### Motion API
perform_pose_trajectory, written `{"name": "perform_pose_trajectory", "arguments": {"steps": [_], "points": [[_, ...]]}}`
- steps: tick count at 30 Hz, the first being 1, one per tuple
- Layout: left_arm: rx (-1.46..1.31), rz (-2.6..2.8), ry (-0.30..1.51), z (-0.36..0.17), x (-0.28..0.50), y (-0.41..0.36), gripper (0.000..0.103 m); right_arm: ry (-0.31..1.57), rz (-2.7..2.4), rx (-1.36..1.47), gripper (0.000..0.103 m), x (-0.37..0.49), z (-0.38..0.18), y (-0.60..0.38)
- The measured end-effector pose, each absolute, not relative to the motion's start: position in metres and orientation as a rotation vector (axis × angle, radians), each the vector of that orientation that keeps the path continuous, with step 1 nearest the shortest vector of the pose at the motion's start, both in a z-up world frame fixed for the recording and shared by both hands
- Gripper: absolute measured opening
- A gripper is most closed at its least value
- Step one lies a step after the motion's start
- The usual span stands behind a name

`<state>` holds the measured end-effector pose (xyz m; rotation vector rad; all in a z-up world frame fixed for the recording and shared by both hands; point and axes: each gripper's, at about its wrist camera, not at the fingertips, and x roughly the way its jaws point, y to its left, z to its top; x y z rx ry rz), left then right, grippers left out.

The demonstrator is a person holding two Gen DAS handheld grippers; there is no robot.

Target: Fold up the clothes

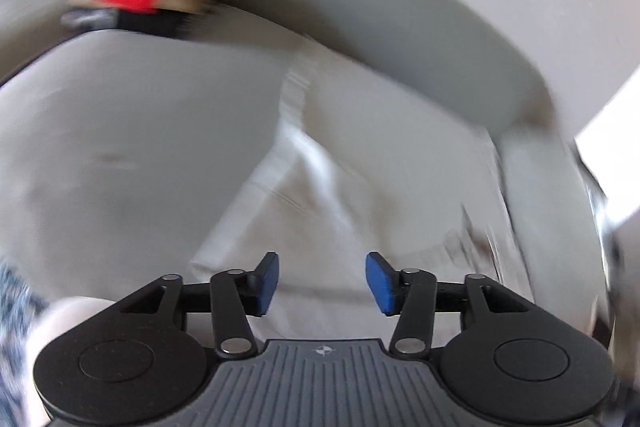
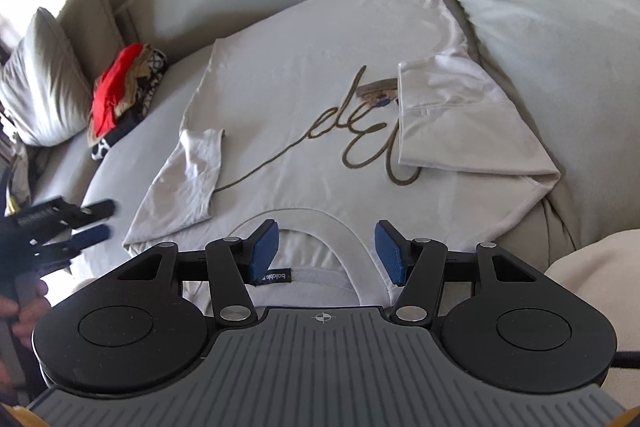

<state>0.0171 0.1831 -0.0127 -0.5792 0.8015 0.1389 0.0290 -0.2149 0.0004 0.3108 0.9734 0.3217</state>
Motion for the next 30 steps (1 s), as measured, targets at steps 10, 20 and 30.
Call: {"name": "perform_pose_trajectory", "arguments": {"steps": [10, 20, 30], "points": [[-0.89, 0.11, 0.932, -0.07, 0.038, 0.245, 0.039, 0.971, 0.336, 0.312, 0.06, 0.023, 0.004, -0.211], [-0.873, 0.231, 0.902, -0.067, 0.019, 0.245, 0.001, 0.991, 0.337, 0.302, 0.061, 0.023, 0.0, -0.211], [-0.581, 0.189, 0.756, -0.018, 0.029, 0.194, 0.013, 0.996, 0.334, 0.327, 0.061, 0.027, -0.01, -0.218]]}}
